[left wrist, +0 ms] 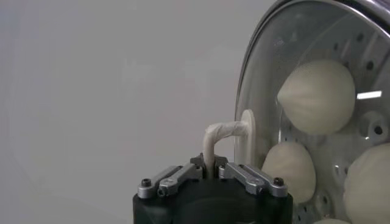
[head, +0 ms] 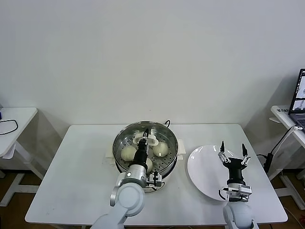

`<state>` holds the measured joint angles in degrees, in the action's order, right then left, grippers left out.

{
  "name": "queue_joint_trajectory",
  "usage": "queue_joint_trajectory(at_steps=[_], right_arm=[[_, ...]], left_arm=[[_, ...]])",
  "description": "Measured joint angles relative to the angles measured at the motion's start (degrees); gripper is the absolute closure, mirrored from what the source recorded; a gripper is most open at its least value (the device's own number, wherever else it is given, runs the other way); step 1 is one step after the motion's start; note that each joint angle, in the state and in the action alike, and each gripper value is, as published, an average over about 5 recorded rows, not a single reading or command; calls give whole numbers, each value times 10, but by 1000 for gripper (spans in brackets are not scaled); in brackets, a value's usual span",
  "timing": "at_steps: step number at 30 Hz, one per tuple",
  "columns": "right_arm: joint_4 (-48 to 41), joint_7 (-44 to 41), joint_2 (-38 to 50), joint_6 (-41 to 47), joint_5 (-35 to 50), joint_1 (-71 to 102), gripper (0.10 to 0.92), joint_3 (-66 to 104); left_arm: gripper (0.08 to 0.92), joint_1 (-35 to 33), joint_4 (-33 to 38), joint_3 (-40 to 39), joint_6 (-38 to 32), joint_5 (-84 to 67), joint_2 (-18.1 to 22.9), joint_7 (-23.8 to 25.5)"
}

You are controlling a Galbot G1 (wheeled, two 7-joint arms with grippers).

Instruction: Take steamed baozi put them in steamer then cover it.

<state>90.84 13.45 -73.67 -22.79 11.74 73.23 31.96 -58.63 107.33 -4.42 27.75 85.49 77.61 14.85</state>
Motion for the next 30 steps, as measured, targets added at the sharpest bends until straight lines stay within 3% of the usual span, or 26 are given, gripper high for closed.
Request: queue_joint_trajectory(at_steps=[5,22,25,30], right_arm=[[0,0,0,0,0,1,203,1],[1,3,-3,2,-1,-11,203,-8],[2,2,-3,2,-1,-12,203,-9],[1,-1,-1,2,1,-11,203,-8]], left_arm=[[734,-4,3,1,-1,2,-1,2],[244,-42,64,9,-4,-17,-28,-8],[190,-57,85,13,-6,-28,-38,-11],[177,-81,121,27,-11,-55,-50,-22]])
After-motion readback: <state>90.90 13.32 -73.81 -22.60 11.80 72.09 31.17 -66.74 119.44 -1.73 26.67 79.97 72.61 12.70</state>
